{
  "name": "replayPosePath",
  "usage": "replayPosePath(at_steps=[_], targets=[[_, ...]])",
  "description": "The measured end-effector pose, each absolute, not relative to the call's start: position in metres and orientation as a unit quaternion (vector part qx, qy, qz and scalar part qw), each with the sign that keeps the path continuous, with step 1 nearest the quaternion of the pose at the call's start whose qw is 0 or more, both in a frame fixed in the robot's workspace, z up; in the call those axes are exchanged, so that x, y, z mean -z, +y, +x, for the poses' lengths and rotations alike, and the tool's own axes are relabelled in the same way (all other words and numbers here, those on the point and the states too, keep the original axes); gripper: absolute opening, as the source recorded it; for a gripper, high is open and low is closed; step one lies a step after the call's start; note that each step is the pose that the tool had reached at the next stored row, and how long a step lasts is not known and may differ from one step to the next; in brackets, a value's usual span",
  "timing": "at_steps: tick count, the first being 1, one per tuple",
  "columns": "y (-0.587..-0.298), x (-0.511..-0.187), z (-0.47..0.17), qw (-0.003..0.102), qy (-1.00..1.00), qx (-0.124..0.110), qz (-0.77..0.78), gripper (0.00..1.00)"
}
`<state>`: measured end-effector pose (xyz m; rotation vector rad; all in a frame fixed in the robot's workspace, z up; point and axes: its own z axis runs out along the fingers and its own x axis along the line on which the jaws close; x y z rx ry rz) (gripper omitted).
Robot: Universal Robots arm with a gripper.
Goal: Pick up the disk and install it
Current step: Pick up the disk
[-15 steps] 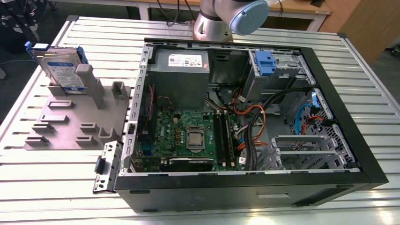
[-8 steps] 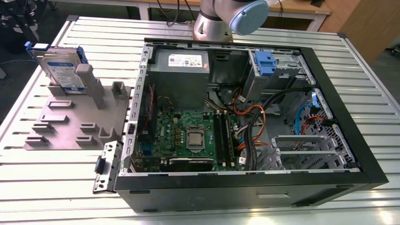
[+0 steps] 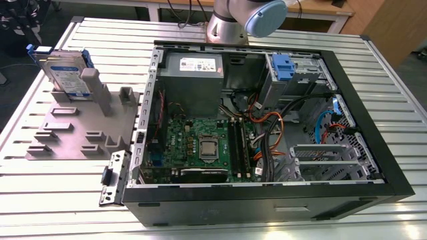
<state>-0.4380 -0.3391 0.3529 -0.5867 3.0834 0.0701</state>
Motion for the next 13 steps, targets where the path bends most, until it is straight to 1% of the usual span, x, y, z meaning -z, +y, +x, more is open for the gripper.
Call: replayPosePath(at_steps=[13], targets=[[-0.3391, -0.3522, -0.4382, -0.001, 0.962, -0.022, -0.272, 0.11]])
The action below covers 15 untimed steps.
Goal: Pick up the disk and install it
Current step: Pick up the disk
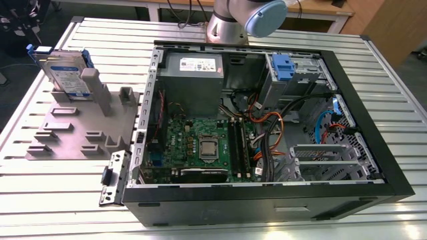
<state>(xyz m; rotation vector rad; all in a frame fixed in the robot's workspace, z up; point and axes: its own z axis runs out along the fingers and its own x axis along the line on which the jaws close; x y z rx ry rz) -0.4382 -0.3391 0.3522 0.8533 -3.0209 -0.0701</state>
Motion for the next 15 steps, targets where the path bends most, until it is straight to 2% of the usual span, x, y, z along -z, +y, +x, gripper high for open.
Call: replayPosePath(at_steps=[15], targets=[[-0.3391, -0.3518, -0.4386, 0.003, -0.939, 0.022, 0.342, 0.11]])
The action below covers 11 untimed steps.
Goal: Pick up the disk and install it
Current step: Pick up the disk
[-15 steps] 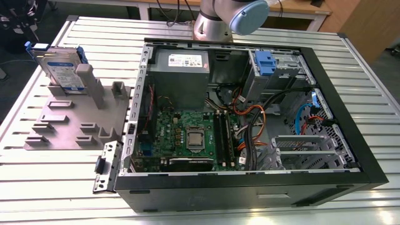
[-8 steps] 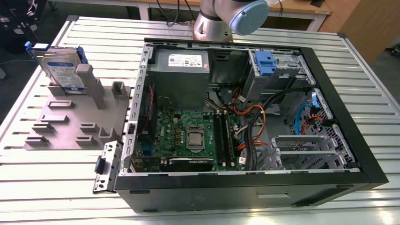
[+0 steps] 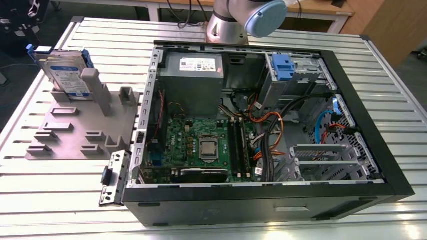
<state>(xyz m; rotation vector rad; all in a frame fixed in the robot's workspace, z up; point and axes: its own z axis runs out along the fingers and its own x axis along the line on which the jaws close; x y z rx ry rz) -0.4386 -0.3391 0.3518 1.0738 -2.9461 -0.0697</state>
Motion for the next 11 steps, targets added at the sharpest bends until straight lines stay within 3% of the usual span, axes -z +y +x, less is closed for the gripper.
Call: replayPosePath(at_steps=[11], targets=[[-0.3391, -0.3517, -0.4387, 0.003, -0.937, 0.022, 0.35, 0.11]])
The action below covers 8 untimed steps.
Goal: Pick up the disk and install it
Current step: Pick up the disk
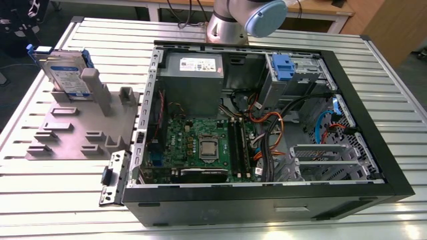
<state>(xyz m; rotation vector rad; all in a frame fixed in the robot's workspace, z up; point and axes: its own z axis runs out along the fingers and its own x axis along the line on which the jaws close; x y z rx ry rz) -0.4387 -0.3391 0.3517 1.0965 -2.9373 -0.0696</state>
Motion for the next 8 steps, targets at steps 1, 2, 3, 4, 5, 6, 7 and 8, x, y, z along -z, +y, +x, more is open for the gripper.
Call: replayPosePath(at_steps=[1, 2, 3, 4, 5, 6, 7, 8], targets=[[-0.3391, -0.3517, -0.4386, 0.003, -0.937, 0.022, 0.35, 0.11], [-0.3391, -0.3517, -0.4387, 0.003, -0.937, 0.022, 0.35, 0.11], [-0.3391, -0.3517, -0.4387, 0.003, -0.936, 0.022, 0.35, 0.11], [-0.3391, -0.3517, -0.4387, 0.003, -0.936, 0.022, 0.351, 0.11], [-0.3391, -0.3517, -0.4387, 0.003, -0.936, 0.022, 0.352, 0.11], [-0.3391, -0.3517, -0.4387, 0.003, -0.935, 0.022, 0.353, 0.11], [-0.3391, -0.3517, -0.4387, 0.003, -0.935, 0.022, 0.354, 0.11], [-0.3391, -0.3517, -0.4387, 0.003, -0.935, 0.022, 0.355, 0.11]])
